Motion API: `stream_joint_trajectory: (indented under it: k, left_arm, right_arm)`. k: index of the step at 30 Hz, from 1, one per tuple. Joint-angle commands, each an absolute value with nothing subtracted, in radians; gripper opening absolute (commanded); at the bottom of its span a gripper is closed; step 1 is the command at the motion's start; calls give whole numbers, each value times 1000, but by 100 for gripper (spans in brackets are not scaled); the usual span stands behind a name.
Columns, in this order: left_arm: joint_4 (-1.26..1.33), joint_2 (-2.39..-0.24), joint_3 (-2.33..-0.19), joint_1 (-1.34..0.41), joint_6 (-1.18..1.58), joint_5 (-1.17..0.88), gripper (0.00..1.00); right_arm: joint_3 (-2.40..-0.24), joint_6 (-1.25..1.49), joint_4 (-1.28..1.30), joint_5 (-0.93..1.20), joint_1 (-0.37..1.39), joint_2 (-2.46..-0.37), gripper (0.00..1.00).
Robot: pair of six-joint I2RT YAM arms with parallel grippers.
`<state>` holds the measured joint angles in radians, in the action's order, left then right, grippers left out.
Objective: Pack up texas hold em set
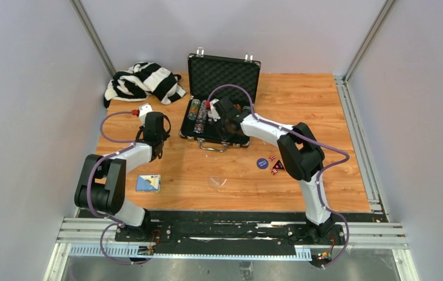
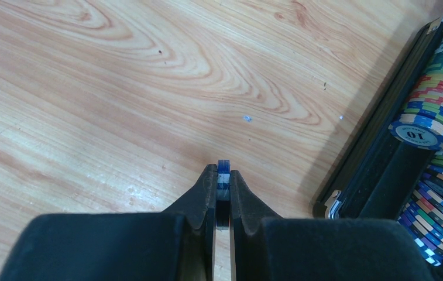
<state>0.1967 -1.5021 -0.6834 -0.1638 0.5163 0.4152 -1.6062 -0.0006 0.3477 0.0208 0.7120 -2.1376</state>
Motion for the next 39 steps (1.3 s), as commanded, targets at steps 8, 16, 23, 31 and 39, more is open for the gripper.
stream_joint_trajectory:
  k: [8, 16, 23, 31, 39]
  left_arm:
    - [240, -1479, -682, -160, 529, 437, 0]
    - [241, -1459, -672, -160, 525, 439, 0]
    - [241, -1460, -676, -160, 532, 410, 0]
    - [240, -1458, -679, -160, 532, 358, 0]
    - [242, -1439, -699, -177, 467, 265, 3]
  right_arm:
    - [-1455, -25, 746, 38, 719, -2163, 1]
    - [-1398, -10, 747, 26, 719, -2129, 1]
    - [-1327, 4, 723, 22, 719, -2076, 1]
    - [-1354, 8, 691, 8, 720, -2028, 1]
    - [-1472, -5, 637, 4, 724, -1914, 5]
